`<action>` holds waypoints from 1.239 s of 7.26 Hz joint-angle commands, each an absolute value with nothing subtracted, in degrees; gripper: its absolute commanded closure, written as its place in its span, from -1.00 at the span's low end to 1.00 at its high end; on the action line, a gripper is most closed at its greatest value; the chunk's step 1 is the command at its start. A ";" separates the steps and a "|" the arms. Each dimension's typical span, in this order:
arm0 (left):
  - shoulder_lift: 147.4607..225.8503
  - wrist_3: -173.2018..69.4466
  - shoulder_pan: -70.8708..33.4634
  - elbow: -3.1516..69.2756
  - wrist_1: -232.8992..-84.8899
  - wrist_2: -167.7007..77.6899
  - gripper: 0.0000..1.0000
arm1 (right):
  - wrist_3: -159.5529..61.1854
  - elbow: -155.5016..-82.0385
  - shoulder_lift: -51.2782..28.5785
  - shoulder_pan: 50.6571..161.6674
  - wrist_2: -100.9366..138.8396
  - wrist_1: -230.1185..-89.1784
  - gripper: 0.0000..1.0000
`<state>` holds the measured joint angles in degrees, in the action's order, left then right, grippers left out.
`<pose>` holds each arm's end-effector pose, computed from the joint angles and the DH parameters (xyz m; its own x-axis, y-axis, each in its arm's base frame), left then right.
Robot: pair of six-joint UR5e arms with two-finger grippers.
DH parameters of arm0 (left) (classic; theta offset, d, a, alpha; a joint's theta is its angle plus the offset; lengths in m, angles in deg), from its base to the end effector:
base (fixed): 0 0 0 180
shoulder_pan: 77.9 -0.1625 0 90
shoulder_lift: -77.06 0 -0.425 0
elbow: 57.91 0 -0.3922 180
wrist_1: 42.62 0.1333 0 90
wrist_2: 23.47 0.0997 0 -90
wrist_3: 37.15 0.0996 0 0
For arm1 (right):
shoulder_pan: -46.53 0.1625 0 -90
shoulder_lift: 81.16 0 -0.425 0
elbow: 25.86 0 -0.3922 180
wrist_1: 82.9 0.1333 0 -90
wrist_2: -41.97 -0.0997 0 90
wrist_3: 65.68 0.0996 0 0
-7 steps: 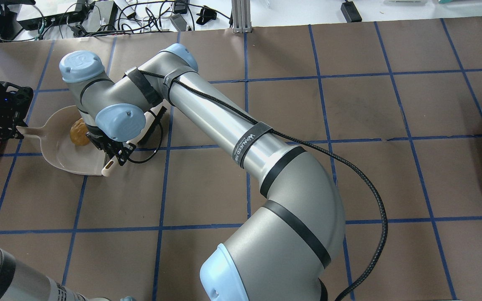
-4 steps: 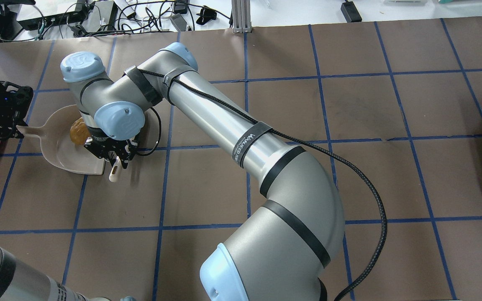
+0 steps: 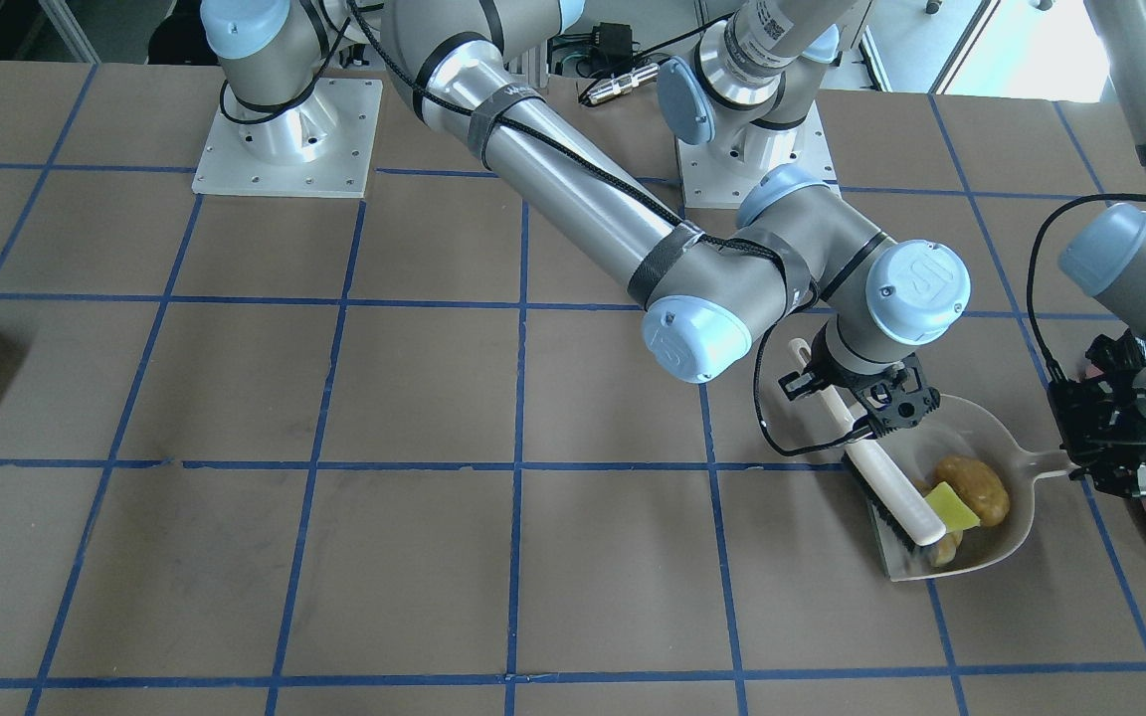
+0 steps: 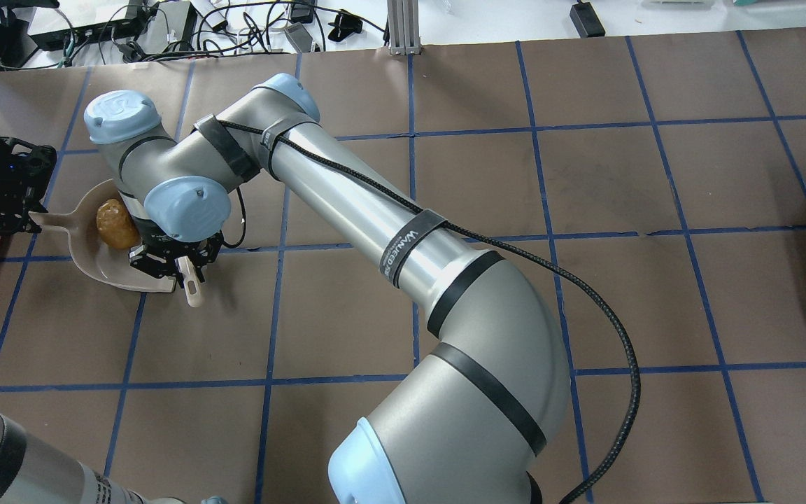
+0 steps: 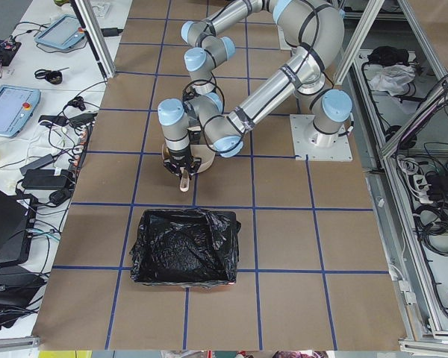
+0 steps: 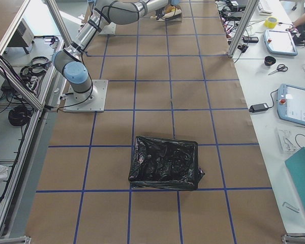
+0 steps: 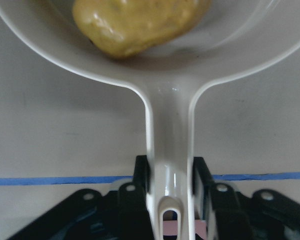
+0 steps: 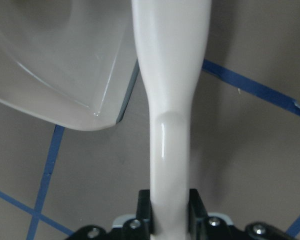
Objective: Sweep and dump trash in nearest bin
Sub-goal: 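Sweep the trash into the dustpan with the brush in the right gripper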
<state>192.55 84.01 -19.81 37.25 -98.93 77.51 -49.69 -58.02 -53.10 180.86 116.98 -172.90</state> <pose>0.2333 -0.5910 0.2538 -0.0233 0.9983 0.0530 0.9817 0.0128 0.1902 0.7139 -0.5032 0.2313 -0.8687 -0.4396 -0.2283 -0.4761 0.8682 0.1398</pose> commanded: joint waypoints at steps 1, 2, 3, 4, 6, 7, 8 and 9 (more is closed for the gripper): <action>192.55 83.97 -19.80 37.37 -98.87 77.51 1.00 | -56.69 -58.03 -53.47 182.32 117.38 -174.21 1.00; 192.55 83.97 -19.80 37.37 -98.95 77.43 1.00 | -59.94 -58.47 -53.30 182.32 117.38 -174.13 1.00; 192.55 84.05 -19.80 37.37 -98.87 77.43 1.00 | -61.89 -59.43 -52.60 182.23 118.17 -173.44 1.00; 192.55 84.05 -19.80 37.37 -98.95 77.43 1.00 | -61.99 -61.00 -50.07 182.15 119.83 -170.82 1.00; 192.55 84.05 -19.80 37.37 -98.87 77.43 1.00 | -58.24 -64.08 -45.93 180.83 119.23 -167.89 1.00; 192.55 84.05 -19.80 37.45 -98.87 77.43 1.00 | -57.34 -65.66 -44.43 179.96 119.23 -166.59 1.00; 192.55 84.14 -19.80 37.45 -98.87 77.43 1.00 | -57.25 -65.94 -43.38 178.30 119.32 -163.53 1.00; 192.55 84.14 -19.80 37.45 -98.87 77.43 1.00 | -54.55 -66.46 -42.23 176.80 119.40 -161.24 1.00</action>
